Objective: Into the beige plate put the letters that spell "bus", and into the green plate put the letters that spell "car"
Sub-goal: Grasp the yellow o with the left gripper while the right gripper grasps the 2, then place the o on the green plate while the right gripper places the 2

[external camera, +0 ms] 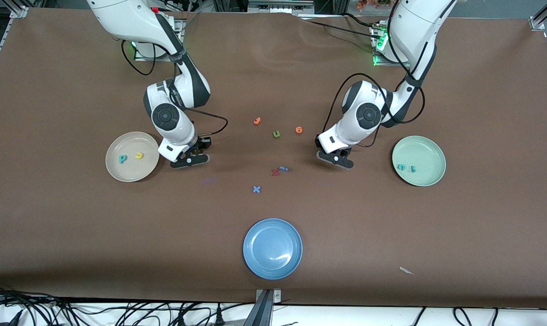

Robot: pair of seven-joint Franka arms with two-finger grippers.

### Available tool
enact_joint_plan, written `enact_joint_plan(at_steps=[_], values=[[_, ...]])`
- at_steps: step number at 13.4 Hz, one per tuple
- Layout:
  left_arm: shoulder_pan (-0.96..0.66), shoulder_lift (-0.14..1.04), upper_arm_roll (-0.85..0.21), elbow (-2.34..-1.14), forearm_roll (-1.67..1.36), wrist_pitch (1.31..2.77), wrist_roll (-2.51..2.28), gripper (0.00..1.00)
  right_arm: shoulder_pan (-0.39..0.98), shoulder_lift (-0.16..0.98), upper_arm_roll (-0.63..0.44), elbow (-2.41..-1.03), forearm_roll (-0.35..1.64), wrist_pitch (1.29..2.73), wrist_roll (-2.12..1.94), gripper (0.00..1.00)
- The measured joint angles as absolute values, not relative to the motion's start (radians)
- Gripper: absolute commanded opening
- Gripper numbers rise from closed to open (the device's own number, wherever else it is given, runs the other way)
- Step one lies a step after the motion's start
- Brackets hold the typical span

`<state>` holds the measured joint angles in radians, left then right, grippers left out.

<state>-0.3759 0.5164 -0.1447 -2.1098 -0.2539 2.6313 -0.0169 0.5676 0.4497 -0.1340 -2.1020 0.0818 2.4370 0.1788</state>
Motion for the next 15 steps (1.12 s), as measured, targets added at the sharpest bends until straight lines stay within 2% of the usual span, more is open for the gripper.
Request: enact_joint_plan(at_steps=[3,5,7,8,9,10,11,12,13,14,15], values=[[-0.323,0.474,-0.107,-2.096,-0.188,2.589,-0.013,0.0,0.567,0.392,-0.22,-2.001,0.082,2.183,0.186,0.13],[-0.237,0.414,-0.104,-2.09,-0.101,2.516,0.008,0.0,0.565,0.363,-0.303,-1.958,0.08,2.062,0.183,0.13],[-0.131,0.349,-0.102,-2.09,-0.033,2.419,0.096,0.01,0.562,0.36,-0.383,-1.966,0.077,2.035,0.154,0.13],[-0.074,0.323,-0.099,-2.093,-0.017,2.37,0.167,0.07,0.56,0.364,-0.417,-1.982,0.076,2.033,0.133,0.13],[-0.023,0.308,-0.092,-2.098,-0.013,2.334,0.245,0.08,0.558,0.369,-0.443,-2.003,0.076,2.033,0.115,0.13],[0.016,0.304,-0.073,-2.108,-0.012,2.317,0.323,0.14,0.555,0.376,-0.458,-2.028,0.076,2.034,0.104,0.13],[0.037,0.305,-0.047,-2.122,-0.012,2.315,0.384,0.4,0.553,0.382,-0.464,-2.053,0.076,2.04,0.102,0.13],[0.049,0.306,-0.026,-2.137,-0.012,2.315,0.423,0.99,0.552,0.389,-0.465,-2.077,0.076,2.059,0.102,0.15],[0.056,0.306,-0.016,-2.147,-0.012,2.315,0.438,1.0,0.552,0.4,-0.469,-2.099,0.076,2.093,0.097,0.17],[0.057,0.306,-0.014,-2.151,-0.012,2.315,0.439,1.0,0.552,0.414,-0.472,-2.116,0.076,2.128,0.084,0.37],[0.056,0.305,-0.015,-2.152,-0.012,2.315,0.439,1.0,0.55,0.426,-0.474,-2.124,0.076,2.148,0.074,0.87]])
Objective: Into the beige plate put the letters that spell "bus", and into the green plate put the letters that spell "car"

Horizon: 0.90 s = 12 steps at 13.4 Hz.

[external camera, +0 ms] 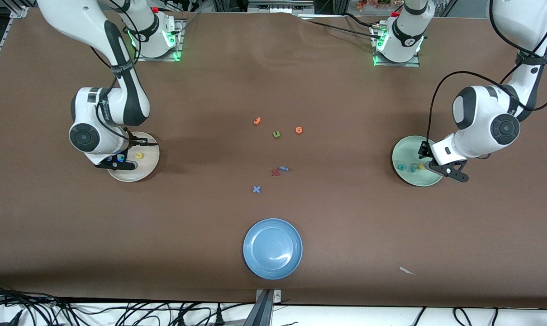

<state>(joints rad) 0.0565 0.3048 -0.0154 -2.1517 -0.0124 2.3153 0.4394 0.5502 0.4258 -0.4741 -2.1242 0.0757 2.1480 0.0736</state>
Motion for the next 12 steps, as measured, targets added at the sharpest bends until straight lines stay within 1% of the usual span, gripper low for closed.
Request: enact_joint_plan(at_steps=[1,2,4,5,6,8,9,10,12], values=[[0.056,0.296,-0.017,-2.157,-0.012,2.315,0.439,1.0,0.549,0.432,-0.475,-2.125,0.076,2.154,0.071,1.0],[0.057,0.271,-0.016,-2.17,-0.012,2.315,0.439,1.0,0.549,0.431,-0.476,-2.124,0.076,2.156,0.071,1.0],[0.06,0.179,-0.016,-2.2,-0.012,2.316,0.439,1.0,0.55,0.415,-0.482,-2.101,0.076,2.144,0.071,1.0],[0.06,0.122,-0.016,-2.206,-0.012,2.309,0.439,1.0,0.55,0.4,-0.49,-2.06,0.076,2.089,0.071,1.0],[0.06,0.066,-0.018,-2.206,-0.012,2.28,0.439,1.0,0.55,0.386,-0.501,-1.988,0.076,1.99,0.071,1.0],[0.06,-0.035,-0.025,-2.196,-0.012,2.207,0.439,1.0,0.549,0.365,-0.524,-1.802,0.076,1.778,0.071,1.0],[0.06,-0.08,-0.029,-2.178,-0.012,2.154,0.439,1.0,0.549,0.357,-0.536,-1.716,0.076,1.701,0.071,1.0],[0.06,-0.116,-0.032,-2.134,-0.012,2.07,0.438,1.0,0.549,0.35,-0.547,-1.645,0.076,1.658,0.071,1.0],[0.06,-0.142,-0.031,-1.975,-0.012,1.863,0.436,1.0,0.548,0.347,-0.564,-1.535,0.076,1.641,0.071,1.0]])
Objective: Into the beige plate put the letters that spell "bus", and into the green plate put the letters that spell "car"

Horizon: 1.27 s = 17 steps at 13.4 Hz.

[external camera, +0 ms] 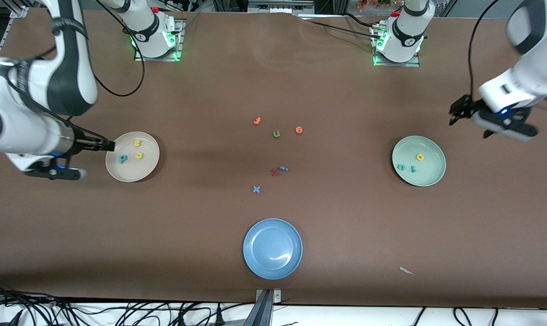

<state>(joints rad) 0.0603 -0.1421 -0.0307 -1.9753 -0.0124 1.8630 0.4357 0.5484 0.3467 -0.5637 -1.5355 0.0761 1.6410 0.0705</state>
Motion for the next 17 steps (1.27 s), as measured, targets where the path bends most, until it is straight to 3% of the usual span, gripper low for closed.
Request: enact_joint_plan(at_steps=[3,6,14,17], values=[[0.063,-0.133,-0.028,-1.76,-0.012,1.635,0.4,1.0,0.544,0.349,-0.572,-1.444,0.076,1.637,0.07,1.0],[0.068,-0.122,-0.027,-1.659,-0.012,1.514,0.362,1.0,0.538,0.359,-0.57,-1.423,0.085,1.636,0.07,1.0],[0.063,-0.079,-0.034,-1.595,-0.012,1.404,0.165,1.0,0.519,0.372,-0.561,-1.412,0.086,1.636,0.07,1.0],[0.062,-0.075,-0.04,-1.563,-0.012,1.367,0.102,1.0,0.354,0.373,-0.385,-1.393,0.072,1.636,0.076,1.0]])
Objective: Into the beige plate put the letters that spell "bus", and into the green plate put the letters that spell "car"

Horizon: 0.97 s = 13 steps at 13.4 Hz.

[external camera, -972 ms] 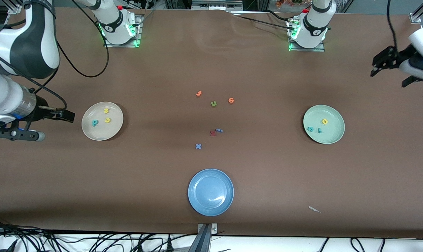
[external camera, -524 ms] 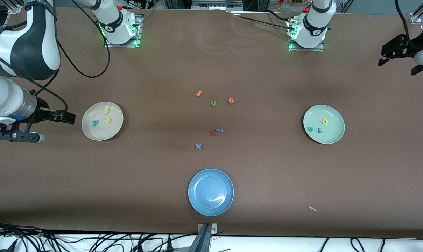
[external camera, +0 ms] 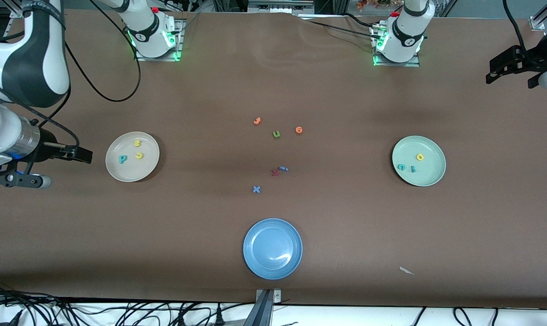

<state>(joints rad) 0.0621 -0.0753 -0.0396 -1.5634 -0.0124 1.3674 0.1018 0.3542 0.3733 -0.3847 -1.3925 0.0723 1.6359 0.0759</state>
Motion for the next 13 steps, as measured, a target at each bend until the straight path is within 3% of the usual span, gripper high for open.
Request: enact_joint_plan(at_steps=[2,4,9,13], values=[[0.062,-0.071,-0.04,-1.558,-0.012,1.355,0.097,1.0,0.208,0.373,-0.206,-1.381,-0.001,1.636,0.086,1.0],[0.062,-0.068,-0.04,-1.558,-0.012,1.344,0.094,1.0,0.116,0.365,-0.097,-1.372,-0.036,1.636,0.11,0.99],[0.058,-0.067,-0.041,-1.557,-0.012,1.336,0.093,1.0,0.09,0.284,-0.069,-1.503,-0.036,1.731,0.115,0.99],[0.053,-0.065,-0.041,-1.557,-0.012,1.336,0.093,1.0,0.091,0.267,-0.062,-1.532,-0.036,1.733,0.128,0.99]])
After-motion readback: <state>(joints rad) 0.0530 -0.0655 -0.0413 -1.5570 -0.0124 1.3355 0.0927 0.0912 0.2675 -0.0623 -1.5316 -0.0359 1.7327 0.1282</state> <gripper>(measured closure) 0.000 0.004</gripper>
